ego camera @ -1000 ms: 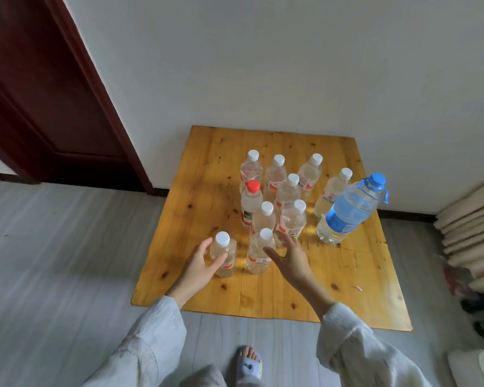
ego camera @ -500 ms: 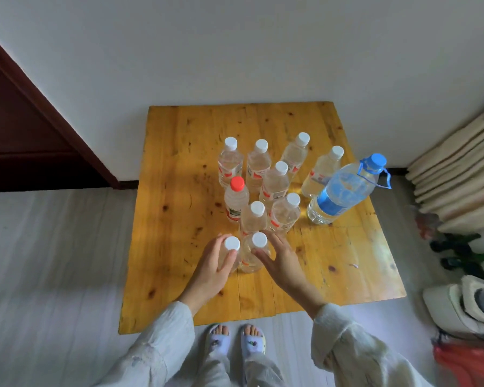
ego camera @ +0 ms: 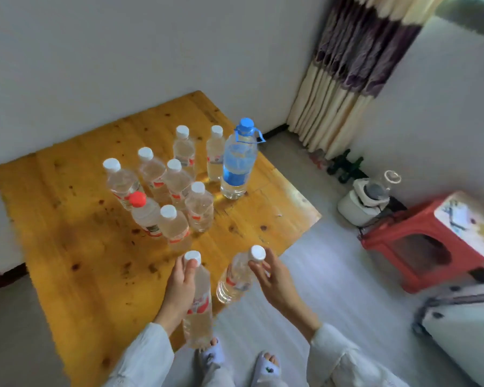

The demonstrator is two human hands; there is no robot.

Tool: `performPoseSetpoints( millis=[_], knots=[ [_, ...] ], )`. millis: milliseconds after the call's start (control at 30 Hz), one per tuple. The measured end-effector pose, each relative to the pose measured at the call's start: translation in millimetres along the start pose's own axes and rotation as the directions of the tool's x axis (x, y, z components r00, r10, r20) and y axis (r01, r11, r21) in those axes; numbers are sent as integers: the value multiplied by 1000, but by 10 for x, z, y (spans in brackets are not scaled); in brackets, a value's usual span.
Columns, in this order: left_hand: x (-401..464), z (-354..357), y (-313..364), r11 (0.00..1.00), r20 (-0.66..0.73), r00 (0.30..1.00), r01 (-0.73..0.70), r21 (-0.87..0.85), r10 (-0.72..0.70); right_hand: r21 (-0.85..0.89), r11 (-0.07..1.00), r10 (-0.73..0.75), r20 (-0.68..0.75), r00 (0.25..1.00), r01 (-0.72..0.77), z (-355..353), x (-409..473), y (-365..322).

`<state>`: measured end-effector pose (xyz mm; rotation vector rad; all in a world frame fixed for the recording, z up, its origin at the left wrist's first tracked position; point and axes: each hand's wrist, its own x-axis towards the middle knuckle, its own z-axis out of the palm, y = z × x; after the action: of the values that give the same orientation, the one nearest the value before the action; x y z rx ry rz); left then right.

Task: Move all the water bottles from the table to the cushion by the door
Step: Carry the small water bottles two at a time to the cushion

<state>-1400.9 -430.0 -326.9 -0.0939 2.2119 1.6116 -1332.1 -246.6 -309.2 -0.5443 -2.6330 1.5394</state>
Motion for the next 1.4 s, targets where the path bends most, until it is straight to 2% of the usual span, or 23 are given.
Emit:
performPoseSetpoints(
  millis=[167,367,533,700,900,1000,1200,1400],
  knots=[
    [-236,864,349,995,231,969,-97,26,88,35,989,148,-242,959,-143,-841,-811,445],
    [-1075,2364,664,928,558,797,-352,119,230,201,951,308,-531,790,-236,-1935,-2275,1024],
    [-2229,3641,730,879,762,592,-472,66,261,302,922,386,-721,576,-241,-2696,-3602,1507],
    [-3396,4779,689,870,935,327,-492,47,135,411,875,473,-838,273,-256,-3204,-4850,1904],
    [-4781,6228,873,788,991,-16,-605,-117,135,585,804,566,-809,-160,-112,-3728,-6091,2394],
    [-5417,6916,835,767,980,-172,-615,-183,96,617,785,570,-754,-326,-56,-4024,-6641,2694],
    [-6678,8190,704,821,941,-338,-536,-196,3,636,771,533,-673,-513,-35,-4870,-7627,3255],
    [-8011,9220,593,777,871,-485,-576,-252,-76,636,770,503,-567,-652,41,-5592,-8608,3686]
  ],
)
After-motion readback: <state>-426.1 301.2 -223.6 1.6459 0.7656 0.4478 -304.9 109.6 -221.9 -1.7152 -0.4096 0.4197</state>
